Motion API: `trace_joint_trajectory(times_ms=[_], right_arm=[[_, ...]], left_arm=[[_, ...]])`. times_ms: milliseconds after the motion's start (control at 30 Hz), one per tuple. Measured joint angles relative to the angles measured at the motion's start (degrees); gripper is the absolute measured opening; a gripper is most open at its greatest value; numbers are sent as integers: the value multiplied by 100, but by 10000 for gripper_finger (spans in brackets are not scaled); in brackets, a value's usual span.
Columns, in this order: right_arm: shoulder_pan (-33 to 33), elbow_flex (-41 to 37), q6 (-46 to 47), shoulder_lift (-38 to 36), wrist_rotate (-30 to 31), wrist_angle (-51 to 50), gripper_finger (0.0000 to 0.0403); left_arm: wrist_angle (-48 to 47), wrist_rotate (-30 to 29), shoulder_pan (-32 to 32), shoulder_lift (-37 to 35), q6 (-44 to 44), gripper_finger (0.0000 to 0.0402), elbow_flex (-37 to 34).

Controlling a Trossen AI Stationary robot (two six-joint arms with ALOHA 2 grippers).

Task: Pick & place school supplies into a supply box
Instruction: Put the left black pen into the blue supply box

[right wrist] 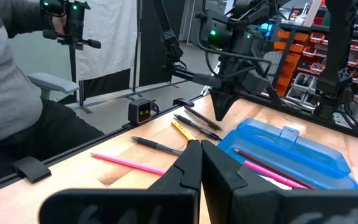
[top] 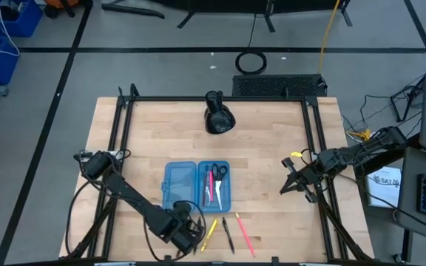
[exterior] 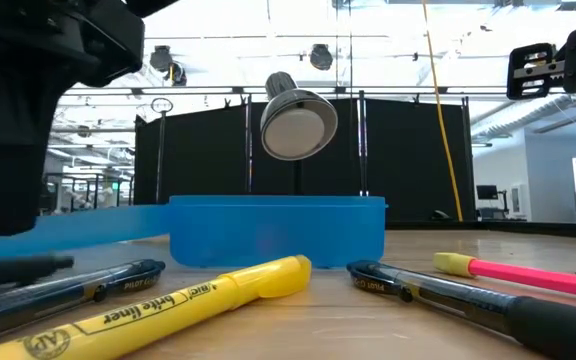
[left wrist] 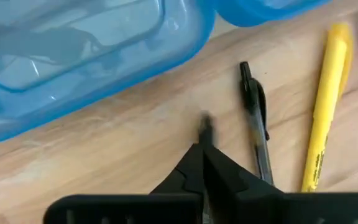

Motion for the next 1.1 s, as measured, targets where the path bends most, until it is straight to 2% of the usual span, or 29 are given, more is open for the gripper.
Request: trace_joint_trajectory(times_ms=[100,267,367,500,667,900,1100], right_arm=[[0,0,0,0,0,0,0],[0,0,0,0,-2,-4,0],[0,0,0,0,0,-6,0],[0,0,0,0,0,-9,0],[1,0,0,0,0,-6,0],[0,0,46,0,71,7,0],[0,0,49,0,295,6,0]], left_arm=[[162,-10,-2,-4,98,2,9],[120,352,9,-13,94,15,9],[261,372,5,-17,157,25,12],[783,393,-2,-17,566,52,20],[1006,55,41,13,918,97,25],[975,671,108,376,1022,110,26],[798,827,109,622,941,110,70]])
